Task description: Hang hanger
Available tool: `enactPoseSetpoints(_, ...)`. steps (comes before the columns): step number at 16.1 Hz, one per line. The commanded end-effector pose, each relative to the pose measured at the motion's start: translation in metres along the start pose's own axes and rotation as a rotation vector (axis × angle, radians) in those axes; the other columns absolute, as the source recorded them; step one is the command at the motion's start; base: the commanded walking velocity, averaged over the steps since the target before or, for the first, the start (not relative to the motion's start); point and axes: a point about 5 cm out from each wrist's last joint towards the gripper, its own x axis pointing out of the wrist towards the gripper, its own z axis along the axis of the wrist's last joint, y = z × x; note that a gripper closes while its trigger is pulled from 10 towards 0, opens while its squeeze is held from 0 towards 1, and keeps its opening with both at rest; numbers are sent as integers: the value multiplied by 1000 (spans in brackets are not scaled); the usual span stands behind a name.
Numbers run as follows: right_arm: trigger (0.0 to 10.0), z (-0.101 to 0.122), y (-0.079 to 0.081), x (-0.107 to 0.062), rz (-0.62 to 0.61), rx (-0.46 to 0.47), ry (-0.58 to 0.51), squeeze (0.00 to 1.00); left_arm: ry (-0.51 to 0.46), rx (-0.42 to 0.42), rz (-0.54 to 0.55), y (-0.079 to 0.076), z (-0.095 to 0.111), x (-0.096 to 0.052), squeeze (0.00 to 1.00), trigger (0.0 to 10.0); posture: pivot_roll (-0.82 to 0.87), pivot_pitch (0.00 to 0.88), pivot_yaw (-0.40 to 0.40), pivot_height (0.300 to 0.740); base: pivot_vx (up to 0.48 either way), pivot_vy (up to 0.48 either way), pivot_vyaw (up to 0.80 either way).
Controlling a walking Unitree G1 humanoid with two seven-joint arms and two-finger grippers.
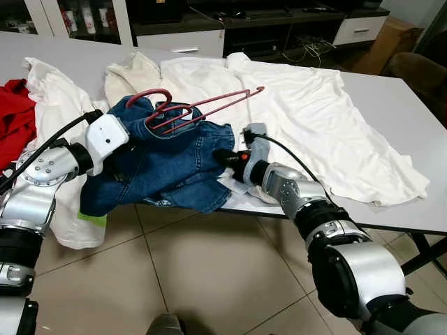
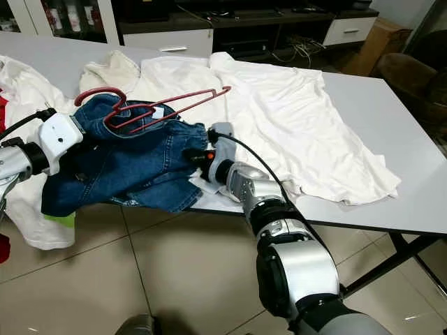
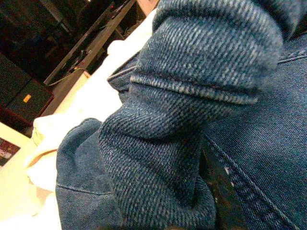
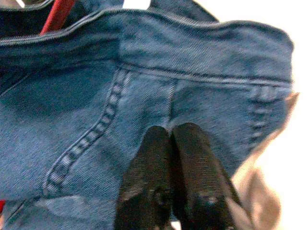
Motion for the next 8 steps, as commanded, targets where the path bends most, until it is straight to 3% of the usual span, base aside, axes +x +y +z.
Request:
enactPoseSetpoints(1, 0, 7, -5, -2, -31, 11, -37, 0, -20, 23, 1, 2, 7, 3, 0, 10000, 144, 0, -71, 740, 0, 0, 0)
enactPoseSetpoints(8, 0, 3, -2, -3, 12, 15, -30, 0, -21, 28, 1, 3, 7, 5, 0, 10000, 140, 0, -67, 740, 0, 0, 0)
